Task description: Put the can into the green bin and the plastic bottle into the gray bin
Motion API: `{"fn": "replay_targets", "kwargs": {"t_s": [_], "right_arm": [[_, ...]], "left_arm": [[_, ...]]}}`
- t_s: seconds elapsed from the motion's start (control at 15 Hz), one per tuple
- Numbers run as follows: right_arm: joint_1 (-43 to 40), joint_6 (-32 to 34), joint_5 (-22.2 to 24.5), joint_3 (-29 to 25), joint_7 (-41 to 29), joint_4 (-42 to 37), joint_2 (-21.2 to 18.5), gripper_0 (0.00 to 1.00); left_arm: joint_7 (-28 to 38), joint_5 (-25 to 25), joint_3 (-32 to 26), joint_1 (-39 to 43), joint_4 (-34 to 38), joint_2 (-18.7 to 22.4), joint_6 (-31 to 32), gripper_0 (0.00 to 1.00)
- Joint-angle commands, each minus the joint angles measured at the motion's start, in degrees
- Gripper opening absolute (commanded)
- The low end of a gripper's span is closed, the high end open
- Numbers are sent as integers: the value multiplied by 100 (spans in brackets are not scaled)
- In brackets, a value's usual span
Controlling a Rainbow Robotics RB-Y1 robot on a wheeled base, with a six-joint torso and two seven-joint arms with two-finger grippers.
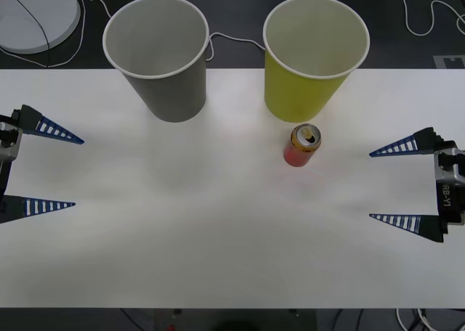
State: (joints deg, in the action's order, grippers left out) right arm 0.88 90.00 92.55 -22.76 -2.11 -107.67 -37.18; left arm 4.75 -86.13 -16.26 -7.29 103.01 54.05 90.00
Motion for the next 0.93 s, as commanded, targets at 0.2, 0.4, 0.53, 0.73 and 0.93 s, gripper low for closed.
{"fn": "replay_targets", "kwargs": {"t_s": [0.2,0.4,0.53,0.73,0.93], "right_arm": [[0,0,0,0,0,0,0,100],[-35,-132,-228,0,35,35,-132,100],[-105,-255,-290,-9,35,35,-167,100],[-475,-826,-606,9,8,35,-299,100],[-905,-1521,-993,123,-9,35,-527,100]], "left_arm": [[0,0,0,0,0,0,0,100],[0,0,0,0,0,0,0,100],[0,0,0,0,0,0,0,100],[0,0,0,0,0,0,0,100],[0,0,0,0,0,0,0,100]]}}
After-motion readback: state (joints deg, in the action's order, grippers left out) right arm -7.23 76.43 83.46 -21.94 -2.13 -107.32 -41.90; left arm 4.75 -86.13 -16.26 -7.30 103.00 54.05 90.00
